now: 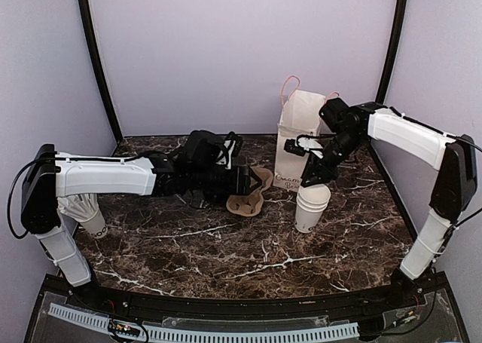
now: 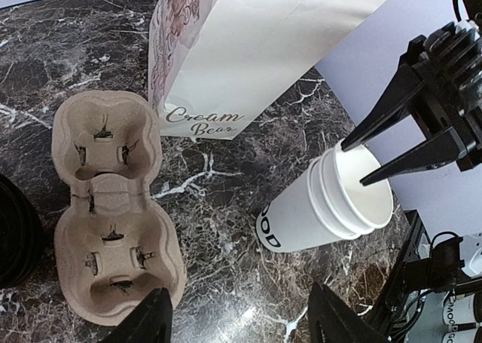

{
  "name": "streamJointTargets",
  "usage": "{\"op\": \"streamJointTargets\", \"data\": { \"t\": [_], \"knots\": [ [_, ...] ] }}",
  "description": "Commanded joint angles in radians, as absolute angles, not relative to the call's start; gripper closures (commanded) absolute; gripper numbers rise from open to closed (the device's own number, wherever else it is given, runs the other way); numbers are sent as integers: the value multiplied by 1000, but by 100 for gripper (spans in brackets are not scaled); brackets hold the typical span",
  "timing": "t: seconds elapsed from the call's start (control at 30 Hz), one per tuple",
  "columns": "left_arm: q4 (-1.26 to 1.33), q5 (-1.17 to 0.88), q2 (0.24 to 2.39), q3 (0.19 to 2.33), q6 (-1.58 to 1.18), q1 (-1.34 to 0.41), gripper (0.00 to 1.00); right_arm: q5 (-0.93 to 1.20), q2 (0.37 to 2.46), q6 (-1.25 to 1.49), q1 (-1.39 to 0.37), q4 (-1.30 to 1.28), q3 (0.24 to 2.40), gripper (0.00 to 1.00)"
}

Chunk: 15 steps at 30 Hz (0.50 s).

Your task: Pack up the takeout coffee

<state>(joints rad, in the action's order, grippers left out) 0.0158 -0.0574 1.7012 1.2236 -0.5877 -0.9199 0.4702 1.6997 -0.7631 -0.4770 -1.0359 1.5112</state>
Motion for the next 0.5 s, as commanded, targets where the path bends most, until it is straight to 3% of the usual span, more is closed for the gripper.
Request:
{"op": "streamJointTargets", "data": {
  "t": [0.0,0.1,0.2,0.47],
  "knots": [
    [-15,-39,1673,1220,-561,-917,36,445,1644,-743,-460,-1090,1605,69],
    [-32,-42,1664,1225,-545,-918,36,469,1589,-738,-477,-1168,1620,69],
    [-44,-37,1655,1228,-529,-918,36,407,1510,-751,-539,-1178,1502,69],
    [-78,-14,1647,1242,-502,-917,35,135,1419,-683,-647,-1085,1303,55]
  ]
}}
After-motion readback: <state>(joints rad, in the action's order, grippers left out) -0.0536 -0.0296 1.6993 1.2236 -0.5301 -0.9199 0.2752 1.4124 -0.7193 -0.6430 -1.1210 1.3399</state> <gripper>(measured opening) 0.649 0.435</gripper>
